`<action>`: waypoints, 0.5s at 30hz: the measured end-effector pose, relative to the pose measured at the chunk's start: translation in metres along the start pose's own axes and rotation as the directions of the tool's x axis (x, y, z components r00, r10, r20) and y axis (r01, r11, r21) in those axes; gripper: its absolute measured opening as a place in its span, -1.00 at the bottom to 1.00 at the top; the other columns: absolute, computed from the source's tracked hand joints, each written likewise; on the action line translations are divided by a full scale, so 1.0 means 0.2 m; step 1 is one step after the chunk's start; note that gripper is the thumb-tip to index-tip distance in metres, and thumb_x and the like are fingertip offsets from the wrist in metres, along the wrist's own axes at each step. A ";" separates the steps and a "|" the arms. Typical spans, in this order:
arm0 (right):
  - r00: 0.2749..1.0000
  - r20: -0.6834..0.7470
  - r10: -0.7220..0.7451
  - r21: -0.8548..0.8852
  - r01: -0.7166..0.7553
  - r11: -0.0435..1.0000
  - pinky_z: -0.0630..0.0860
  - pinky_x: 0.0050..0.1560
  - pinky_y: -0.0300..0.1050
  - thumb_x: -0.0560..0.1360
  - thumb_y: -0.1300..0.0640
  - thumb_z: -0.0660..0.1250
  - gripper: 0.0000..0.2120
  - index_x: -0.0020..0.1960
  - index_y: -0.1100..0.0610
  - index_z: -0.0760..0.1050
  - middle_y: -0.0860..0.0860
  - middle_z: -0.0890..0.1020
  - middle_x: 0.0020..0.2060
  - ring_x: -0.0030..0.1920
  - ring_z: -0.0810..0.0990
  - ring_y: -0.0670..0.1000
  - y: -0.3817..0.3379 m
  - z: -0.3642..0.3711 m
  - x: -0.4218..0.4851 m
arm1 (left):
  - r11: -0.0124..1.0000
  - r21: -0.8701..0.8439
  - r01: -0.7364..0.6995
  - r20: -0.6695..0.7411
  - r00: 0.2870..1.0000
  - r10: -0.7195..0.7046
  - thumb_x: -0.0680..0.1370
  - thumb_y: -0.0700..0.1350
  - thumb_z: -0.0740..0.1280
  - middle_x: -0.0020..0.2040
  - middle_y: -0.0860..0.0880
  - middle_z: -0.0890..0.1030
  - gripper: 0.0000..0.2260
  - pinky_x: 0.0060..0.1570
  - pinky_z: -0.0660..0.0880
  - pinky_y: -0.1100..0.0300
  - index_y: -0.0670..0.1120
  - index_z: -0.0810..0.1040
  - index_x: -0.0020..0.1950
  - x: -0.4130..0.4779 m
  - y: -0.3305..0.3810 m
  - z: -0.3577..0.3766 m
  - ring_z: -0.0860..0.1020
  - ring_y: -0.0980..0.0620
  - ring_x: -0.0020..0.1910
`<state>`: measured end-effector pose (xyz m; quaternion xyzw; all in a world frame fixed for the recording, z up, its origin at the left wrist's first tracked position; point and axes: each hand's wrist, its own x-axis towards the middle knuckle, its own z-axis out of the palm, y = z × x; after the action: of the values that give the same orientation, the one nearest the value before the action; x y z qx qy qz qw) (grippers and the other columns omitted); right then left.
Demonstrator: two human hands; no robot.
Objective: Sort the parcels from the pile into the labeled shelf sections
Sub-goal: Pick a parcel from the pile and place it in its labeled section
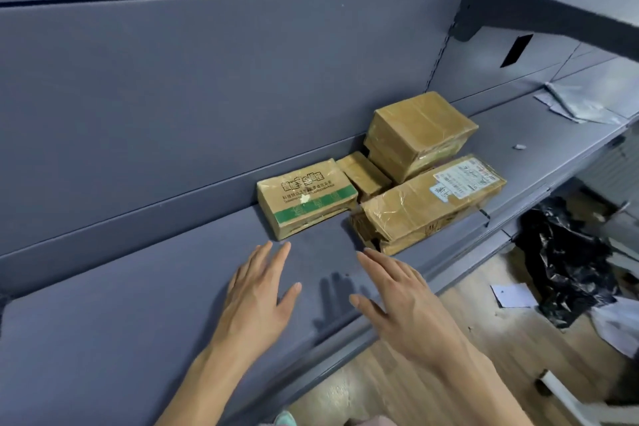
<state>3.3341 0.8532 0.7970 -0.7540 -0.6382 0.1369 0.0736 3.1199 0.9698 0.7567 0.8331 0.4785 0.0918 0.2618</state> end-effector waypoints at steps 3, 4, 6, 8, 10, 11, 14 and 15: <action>0.999 0.004 -0.037 -0.003 0.037 0.999 0.01 0.53 -0.21 0.66 -0.25 0.08 -0.35 0.65 -0.01 0.04 -0.12 0.13 0.61 0.58 0.10 -0.08 0.02 -0.06 0.13 | 0.999 -0.013 0.038 -0.021 0.999 -0.038 0.70 0.14 0.17 0.69 0.03 -0.01 -0.39 0.58 0.00 0.10 0.14 -0.04 0.69 0.07 0.00 -0.03 -0.04 0.04 0.66; 0.999 0.007 -0.047 -0.003 0.047 0.999 0.03 0.52 -0.20 0.66 -0.24 0.09 -0.35 0.65 -0.01 0.05 -0.12 0.14 0.61 0.58 0.11 -0.07 0.03 -0.08 0.18 | 0.998 -0.023 0.052 -0.034 0.998 -0.053 0.70 0.13 0.17 0.69 0.02 0.00 -0.39 0.58 0.01 0.10 0.13 -0.03 0.69 0.09 0.01 -0.04 -0.03 0.04 0.66; 0.997 0.022 -0.070 -0.017 0.070 0.997 0.06 0.52 -0.18 0.66 -0.23 0.10 -0.36 0.64 0.00 0.06 -0.12 0.15 0.61 0.57 0.13 -0.05 0.05 -0.12 0.29 | 0.996 -0.033 0.082 -0.060 0.995 -0.084 0.70 0.13 0.17 0.69 0.02 0.01 -0.39 0.57 0.02 0.11 0.12 -0.02 0.69 0.14 0.02 -0.05 -0.01 0.04 0.66; 0.995 0.027 -0.097 -0.025 0.098 0.995 0.11 0.52 -0.14 0.66 -0.21 0.11 -0.37 0.64 0.02 0.08 -0.10 0.16 0.60 0.57 0.14 -0.03 0.09 -0.15 0.41 | 0.992 -0.043 0.121 -0.070 0.990 -0.124 0.70 0.14 0.18 0.70 0.02 0.01 -0.39 0.58 0.03 0.09 0.12 -0.01 0.69 0.19 0.02 -0.05 0.00 0.04 0.66; 0.993 0.039 -0.111 -0.007 0.112 0.994 0.15 0.53 -0.09 0.66 -0.20 0.13 -0.37 0.64 0.03 0.09 -0.07 0.19 0.60 0.57 0.16 0.00 0.12 -0.16 0.51 | 0.983 -0.053 0.176 -0.068 0.981 -0.179 0.70 0.15 0.17 0.70 0.02 0.01 -0.39 0.58 0.05 0.08 0.13 -0.01 0.69 0.23 0.02 -0.04 0.01 0.03 0.66; 0.992 0.048 -0.116 0.000 0.116 0.993 0.15 0.53 -0.08 0.66 -0.20 0.14 -0.37 0.63 0.03 0.11 -0.05 0.20 0.60 0.56 0.18 0.02 0.14 -0.17 0.56 | 0.977 -0.052 0.205 -0.068 0.976 -0.208 0.69 0.17 0.17 0.70 0.02 0.02 -0.39 0.58 0.07 0.07 0.14 -0.01 0.69 0.27 0.02 -0.03 0.02 0.02 0.66; 0.990 0.086 -0.112 0.021 0.111 0.994 0.16 0.49 -0.06 0.65 -0.19 0.16 -0.39 0.61 0.04 0.15 0.04 0.24 0.58 0.54 0.22 0.10 0.19 -0.16 0.71 | 0.957 -0.051 0.285 -0.046 0.957 -0.287 0.69 0.19 0.15 0.68 -0.01 0.08 -0.39 0.55 0.13 0.03 0.15 -0.01 0.68 0.37 0.01 -0.01 0.07 0.00 0.65; 0.989 0.104 -0.109 0.019 0.108 0.994 0.15 0.50 -0.04 0.65 -0.18 0.16 -0.39 0.61 0.04 0.15 0.06 0.24 0.58 0.54 0.21 0.12 0.21 -0.15 0.77 | 0.953 -0.054 0.300 -0.040 0.953 -0.302 0.69 0.19 0.14 0.67 -0.03 0.12 -0.39 0.54 0.16 0.02 0.13 0.00 0.69 0.41 0.00 0.00 0.10 -0.02 0.64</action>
<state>3.4064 0.9984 0.7965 -0.7093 -0.6804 0.1766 0.0523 3.1638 1.0388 0.7491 0.7418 0.6036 0.0820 0.2806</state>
